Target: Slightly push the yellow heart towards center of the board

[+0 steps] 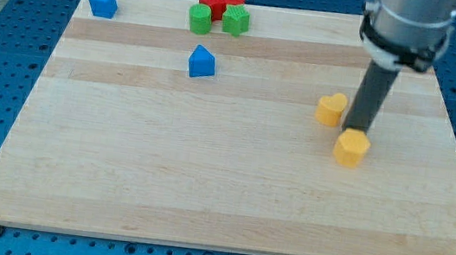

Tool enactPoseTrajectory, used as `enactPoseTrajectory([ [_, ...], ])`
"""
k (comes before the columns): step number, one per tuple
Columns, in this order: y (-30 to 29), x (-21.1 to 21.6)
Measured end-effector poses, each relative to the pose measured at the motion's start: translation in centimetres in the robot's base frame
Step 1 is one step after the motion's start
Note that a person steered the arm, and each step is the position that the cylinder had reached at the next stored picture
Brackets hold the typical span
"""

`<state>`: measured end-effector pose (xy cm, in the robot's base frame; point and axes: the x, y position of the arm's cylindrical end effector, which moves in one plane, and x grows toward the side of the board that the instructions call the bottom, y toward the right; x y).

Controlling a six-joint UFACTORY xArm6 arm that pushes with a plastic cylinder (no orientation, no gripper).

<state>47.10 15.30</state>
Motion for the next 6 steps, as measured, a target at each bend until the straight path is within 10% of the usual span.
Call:
enactPoseTrajectory([
  [6, 7.8, -4.9],
])
